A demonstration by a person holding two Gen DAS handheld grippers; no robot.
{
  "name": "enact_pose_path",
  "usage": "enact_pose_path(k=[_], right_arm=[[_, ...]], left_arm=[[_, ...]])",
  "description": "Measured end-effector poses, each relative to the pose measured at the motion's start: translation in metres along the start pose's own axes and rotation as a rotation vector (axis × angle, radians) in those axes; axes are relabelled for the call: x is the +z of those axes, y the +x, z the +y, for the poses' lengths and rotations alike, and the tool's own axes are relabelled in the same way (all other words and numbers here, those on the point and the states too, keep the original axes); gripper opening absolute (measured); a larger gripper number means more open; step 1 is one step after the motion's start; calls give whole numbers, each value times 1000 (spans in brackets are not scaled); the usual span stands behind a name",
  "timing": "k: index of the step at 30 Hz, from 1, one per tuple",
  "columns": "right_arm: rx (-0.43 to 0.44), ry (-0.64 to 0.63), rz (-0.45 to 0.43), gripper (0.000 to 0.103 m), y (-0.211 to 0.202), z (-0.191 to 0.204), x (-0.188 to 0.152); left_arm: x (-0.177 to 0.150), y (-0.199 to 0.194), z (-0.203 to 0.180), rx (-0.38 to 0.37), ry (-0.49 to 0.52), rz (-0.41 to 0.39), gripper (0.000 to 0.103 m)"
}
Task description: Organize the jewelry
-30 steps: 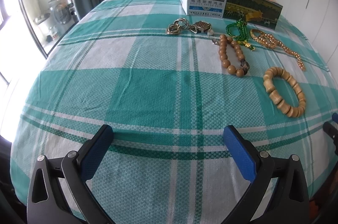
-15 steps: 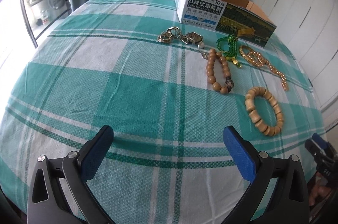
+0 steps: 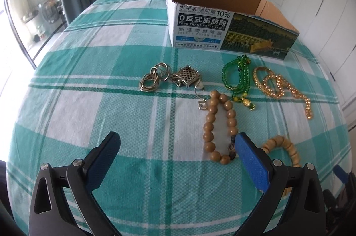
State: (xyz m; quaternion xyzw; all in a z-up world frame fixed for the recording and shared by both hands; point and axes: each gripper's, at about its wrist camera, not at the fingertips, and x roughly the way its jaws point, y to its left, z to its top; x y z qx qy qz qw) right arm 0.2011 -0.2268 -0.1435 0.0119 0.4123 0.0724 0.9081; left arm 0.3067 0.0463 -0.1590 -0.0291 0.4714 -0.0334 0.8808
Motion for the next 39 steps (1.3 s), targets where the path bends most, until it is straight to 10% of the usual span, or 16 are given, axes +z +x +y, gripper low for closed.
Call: enact_pose_path(k=[27, 35, 39], right_arm=[[23, 1, 10, 86, 3, 2, -2], [40, -8, 22, 86, 10, 12, -3], [41, -15, 18, 86, 7, 13, -3]], left_arm=[[-5, 20, 38, 181, -6, 39, 102], [-20, -29, -10, -87, 187, -129, 101], [-24, -19, -51, -105, 362, -116, 75]])
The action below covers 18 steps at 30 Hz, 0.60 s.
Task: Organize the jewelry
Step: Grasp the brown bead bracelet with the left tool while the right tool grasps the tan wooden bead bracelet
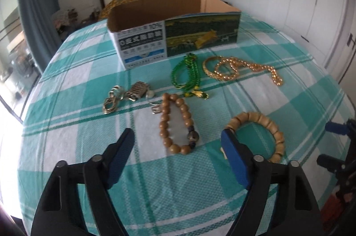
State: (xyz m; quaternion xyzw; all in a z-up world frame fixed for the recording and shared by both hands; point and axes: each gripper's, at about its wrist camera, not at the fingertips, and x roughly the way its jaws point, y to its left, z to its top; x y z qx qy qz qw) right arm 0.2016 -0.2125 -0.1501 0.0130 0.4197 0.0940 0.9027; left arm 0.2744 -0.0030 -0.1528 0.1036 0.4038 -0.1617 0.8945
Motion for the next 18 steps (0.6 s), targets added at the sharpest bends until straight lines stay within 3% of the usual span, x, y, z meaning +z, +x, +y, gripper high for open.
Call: enact_pose_path(k=[2, 5, 9, 13, 15, 16, 18], right_arm=[[-5, 1, -7, 86, -3, -2, 0], [-12, 14, -15, 86, -8, -7, 0], [-11, 24, -20, 86, -9, -13, 2], [28, 19, -14, 86, -1, -10, 19], [63, -2, 1, 86, 9, -1, 33], [78, -17, 9, 86, 14, 5, 40], [102, -54, 36, 81, 30, 20, 55]], left_arm=[[2, 13, -9, -7, 47, 21, 61], [1, 27, -13, -21, 41, 61, 44], [0, 30, -4, -67, -28, 71, 42], [-1, 29, -8, -66, -6, 74, 40], [-2, 27, -8, -75, -8, 79, 30], [-3, 25, -8, -79, -10, 80, 17], [-5, 22, -7, -90, -28, 84, 12]])
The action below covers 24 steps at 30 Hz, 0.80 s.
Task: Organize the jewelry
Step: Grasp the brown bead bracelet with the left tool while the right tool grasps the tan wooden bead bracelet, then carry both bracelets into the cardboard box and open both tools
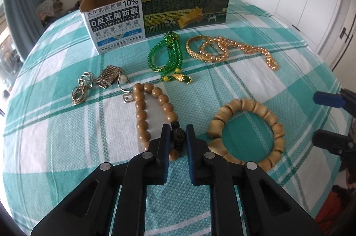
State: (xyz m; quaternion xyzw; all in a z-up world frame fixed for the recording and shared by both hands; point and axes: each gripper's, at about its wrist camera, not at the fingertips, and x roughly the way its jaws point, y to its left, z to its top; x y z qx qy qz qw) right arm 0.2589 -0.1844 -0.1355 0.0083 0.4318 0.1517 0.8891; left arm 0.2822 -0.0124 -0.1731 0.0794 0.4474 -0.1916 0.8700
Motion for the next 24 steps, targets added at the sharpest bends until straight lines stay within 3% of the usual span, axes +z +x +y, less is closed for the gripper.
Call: enact_pose_path(k=[3, 5, 8, 9, 10, 17, 24], right_arm=[[25, -43, 45, 66, 29, 17, 19], [21, -82, 75, 63, 48, 27, 27], [-24, -172, 87, 41, 61, 43, 29], [-37, -193, 91, 20, 61, 45, 30], [-22, -189, 100, 15, 59, 44, 31], [77, -97, 6, 15, -2, 22, 58], [62, -127, -75, 15, -54, 17, 91]], left_arm=[[-4, -5, 3, -7, -33, -6, 12], [-6, -8, 7, -15, -62, -7, 12], [-9, -17, 15, -37, -102, -15, 12], [-9, -22, 17, -44, -113, -21, 12], [-9, -28, 20, -52, -123, -27, 12], [10, -77, 33, -115, -188, -120, 12], [39, -114, 44, -159, -238, -181, 12]])
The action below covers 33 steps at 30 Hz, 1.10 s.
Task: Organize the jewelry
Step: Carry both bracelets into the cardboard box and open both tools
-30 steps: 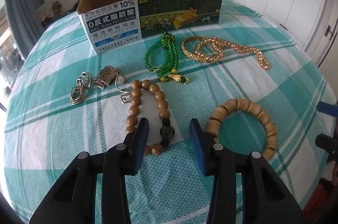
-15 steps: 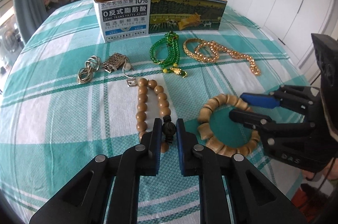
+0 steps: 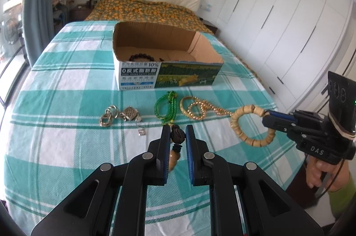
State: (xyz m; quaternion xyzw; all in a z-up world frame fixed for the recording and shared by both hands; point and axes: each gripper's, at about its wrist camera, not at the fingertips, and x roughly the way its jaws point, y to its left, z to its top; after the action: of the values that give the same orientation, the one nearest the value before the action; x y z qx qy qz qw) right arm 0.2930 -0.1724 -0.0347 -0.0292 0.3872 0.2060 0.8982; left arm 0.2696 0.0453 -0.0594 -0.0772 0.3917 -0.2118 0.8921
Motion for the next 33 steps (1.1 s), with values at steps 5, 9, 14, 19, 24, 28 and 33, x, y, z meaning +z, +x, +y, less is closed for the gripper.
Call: enact_pose_path(k=[5, 9, 14, 19, 24, 28, 33], right_arm=[[-1, -5, -39, 15, -18, -10, 26], [-13, -32, -61, 15, -20, -12, 50], [-36, -56, -107, 15, -18, -20, 90], [-53, -75, -132, 15, 7, -30, 134], [-65, -86, -118, 15, 55, -45, 169], [-59, -63, -84, 15, 97, -65, 185], [-54, -13, -34, 15, 147, -95, 188]], left_arm=[[27, -14, -4, -17, -13, -31, 12], [55, -15, -2, -17, -16, -57, 12], [97, -7, 5, -6, -24, -95, 12], [139, 17, 13, 18, -24, -117, 12], [171, 59, 24, 48, -29, -100, 12], [184, 101, 31, 68, -27, -66, 12], [190, 151, 35, 94, -19, -13, 12]])
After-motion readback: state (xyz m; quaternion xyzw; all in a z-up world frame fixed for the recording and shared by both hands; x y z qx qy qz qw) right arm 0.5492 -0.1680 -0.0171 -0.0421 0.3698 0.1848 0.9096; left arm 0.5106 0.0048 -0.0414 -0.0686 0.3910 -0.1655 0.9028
